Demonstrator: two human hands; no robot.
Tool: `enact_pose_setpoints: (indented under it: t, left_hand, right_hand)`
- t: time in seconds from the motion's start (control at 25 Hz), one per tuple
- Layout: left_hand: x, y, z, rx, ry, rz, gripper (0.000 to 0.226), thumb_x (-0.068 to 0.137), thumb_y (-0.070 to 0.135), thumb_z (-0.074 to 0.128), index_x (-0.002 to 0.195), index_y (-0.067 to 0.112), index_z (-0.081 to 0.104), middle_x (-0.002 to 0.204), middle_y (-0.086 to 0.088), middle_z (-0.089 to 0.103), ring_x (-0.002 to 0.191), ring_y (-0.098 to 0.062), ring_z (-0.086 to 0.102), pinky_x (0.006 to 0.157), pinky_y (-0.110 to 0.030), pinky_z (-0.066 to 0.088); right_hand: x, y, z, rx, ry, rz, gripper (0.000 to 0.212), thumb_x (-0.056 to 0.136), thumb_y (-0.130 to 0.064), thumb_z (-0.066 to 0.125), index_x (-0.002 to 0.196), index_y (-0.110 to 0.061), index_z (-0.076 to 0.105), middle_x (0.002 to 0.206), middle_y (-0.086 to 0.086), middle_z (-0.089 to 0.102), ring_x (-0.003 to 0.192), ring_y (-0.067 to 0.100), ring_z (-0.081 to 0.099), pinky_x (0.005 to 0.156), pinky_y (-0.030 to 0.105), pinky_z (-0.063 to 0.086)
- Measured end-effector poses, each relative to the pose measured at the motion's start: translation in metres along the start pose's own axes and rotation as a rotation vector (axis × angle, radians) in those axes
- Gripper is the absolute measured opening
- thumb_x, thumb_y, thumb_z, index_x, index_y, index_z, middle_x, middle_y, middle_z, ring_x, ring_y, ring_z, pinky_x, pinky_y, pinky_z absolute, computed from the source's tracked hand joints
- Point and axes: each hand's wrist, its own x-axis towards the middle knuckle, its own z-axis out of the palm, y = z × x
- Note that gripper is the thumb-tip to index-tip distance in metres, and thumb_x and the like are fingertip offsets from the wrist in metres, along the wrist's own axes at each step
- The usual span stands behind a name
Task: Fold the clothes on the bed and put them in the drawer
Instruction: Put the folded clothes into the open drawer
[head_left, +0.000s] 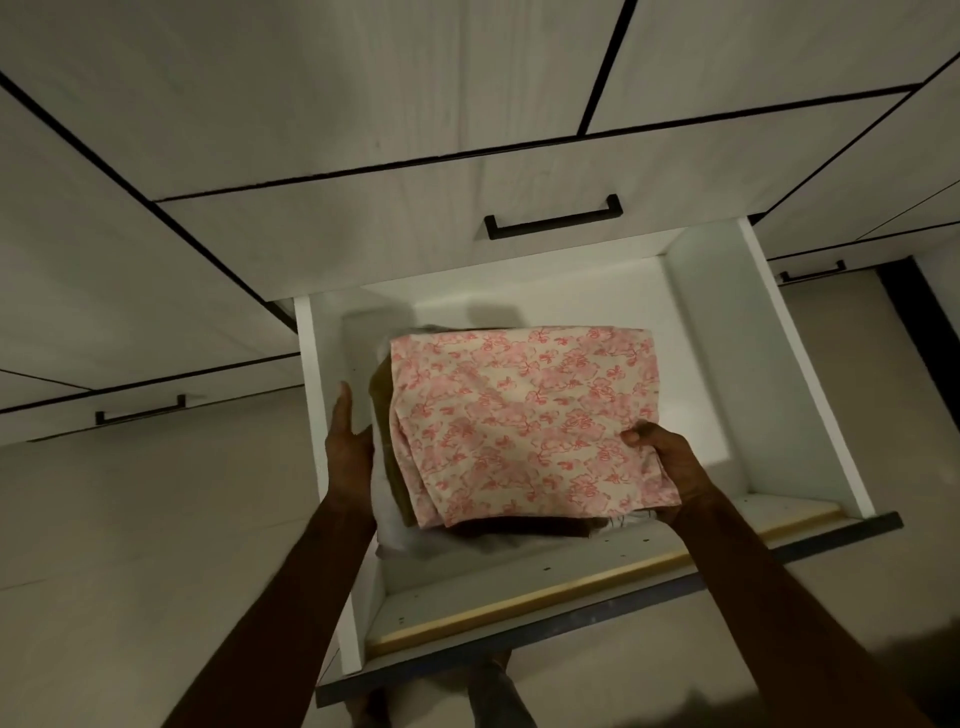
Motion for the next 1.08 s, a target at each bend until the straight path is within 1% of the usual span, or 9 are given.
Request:
enact_pose_setpoints:
  t: [0.08, 0.12, 0.24, 0.32, 0.52, 0.68, 0.88, 1.0, 1.08]
  left_hand:
    - [0.004, -0.01, 0.012, 0.023, -0.067, -0.035, 0.05, 0.091, 0.054, 0.061, 0.117, 0.015, 0.075, 0.116, -0.012, 0.072, 0.106, -0.032, 0.07, 0.099, -0.047, 0.052]
    - [0.009, -0.014, 0.014, 0.078, -0.088, -0.032, 0.044, 0.086, 0.047, 0.066, 0.111, 0.013, 0.079, 0.115, -0.014, 0.073, 0.102, -0.033, 0.072, 0.095, -0.049, 0.056]
    - [0.025, -0.023, 0.017, 0.243, -0.028, -0.085, 0.073, 0.05, 0.029, 0.095, 0.117, 0.007, 0.075, 0.117, -0.019, 0.073, 0.104, -0.038, 0.071, 0.098, -0.051, 0.052]
    - [0.044, -0.029, 0.017, 0.29, 0.02, -0.082, 0.077, 0.053, 0.023, 0.086, 0.125, 0.006, 0.068, 0.117, -0.02, 0.073, 0.107, -0.039, 0.069, 0.103, -0.052, 0.05]
    - [0.1, -0.057, 0.012, 0.305, 0.071, -0.06, 0.053, 0.061, 0.017, 0.062, 0.113, 0.012, 0.07, 0.101, -0.012, 0.076, 0.101, -0.033, 0.068, 0.09, -0.045, 0.053]
    - [0.147, -0.077, 0.002, 0.338, 0.096, -0.019, 0.06, 0.053, 0.013, 0.054, 0.111, 0.018, 0.07, 0.107, -0.009, 0.073, 0.113, -0.036, 0.062, 0.106, -0.053, 0.047]
    - [0.176, -0.098, -0.007, 0.303, 0.168, 0.007, 0.053, 0.05, 0.015, 0.051, 0.1, 0.015, 0.07, 0.102, -0.007, 0.073, 0.11, -0.034, 0.062, 0.108, -0.051, 0.047]
    - [0.182, -0.104, -0.008, 0.311, 0.268, 0.046, 0.03, 0.07, 0.019, 0.052, 0.094, 0.016, 0.07, 0.098, -0.005, 0.071, 0.105, -0.032, 0.063, 0.097, -0.044, 0.05]
    - [0.182, -0.108, 0.0, 0.434, 0.454, 0.149, 0.019, 0.092, 0.021, 0.05, 0.091, 0.017, 0.068, 0.091, -0.001, 0.068, 0.097, -0.029, 0.063, 0.083, -0.035, 0.051]
  right_hand:
    - [0.007, -0.002, -0.015, -0.029, 0.064, 0.012, 0.049, 0.031, -0.02, 0.094, 0.078, -0.021, 0.081, 0.102, 0.008, 0.078, 0.092, 0.029, 0.077, 0.078, 0.049, 0.058]
    - [0.009, -0.005, -0.018, -0.035, 0.094, 0.032, 0.055, 0.038, -0.022, 0.093, 0.091, -0.019, 0.08, 0.108, 0.01, 0.076, 0.096, 0.03, 0.076, 0.08, 0.05, 0.057]
    - [0.021, -0.014, -0.022, -0.026, 0.152, 0.039, 0.04, 0.094, -0.032, 0.066, 0.129, -0.015, 0.062, 0.121, 0.013, 0.074, 0.104, 0.031, 0.074, 0.08, 0.049, 0.062]
    - [0.036, -0.02, -0.032, -0.07, 0.201, 0.06, 0.036, 0.106, -0.039, 0.047, 0.133, -0.018, 0.059, 0.124, 0.012, 0.073, 0.109, 0.03, 0.073, 0.084, 0.049, 0.062]
    - [0.088, -0.02, -0.078, -0.244, 0.239, 0.171, 0.054, 0.099, -0.055, 0.054, 0.142, -0.022, 0.054, 0.132, 0.012, 0.07, 0.12, 0.034, 0.068, 0.105, 0.059, 0.048]
    - [0.127, -0.015, -0.11, -0.213, 0.223, 0.179, 0.056, 0.096, -0.051, 0.058, 0.141, -0.018, 0.055, 0.132, 0.013, 0.069, 0.12, 0.034, 0.067, 0.104, 0.058, 0.048]
    - [0.159, -0.008, -0.142, -0.219, 0.208, 0.194, 0.059, 0.095, -0.046, 0.062, 0.144, -0.015, 0.054, 0.136, 0.016, 0.066, 0.125, 0.038, 0.063, 0.108, 0.063, 0.043]
    - [0.163, -0.008, -0.148, -0.259, 0.185, 0.165, 0.055, 0.095, -0.043, 0.064, 0.14, -0.012, 0.057, 0.134, 0.015, 0.068, 0.123, 0.036, 0.065, 0.106, 0.061, 0.046]
    - [0.165, -0.004, -0.144, -0.391, 0.328, 0.036, 0.059, 0.089, -0.044, 0.075, 0.135, -0.01, 0.062, 0.126, 0.013, 0.072, 0.109, 0.031, 0.073, 0.1, 0.056, 0.054]
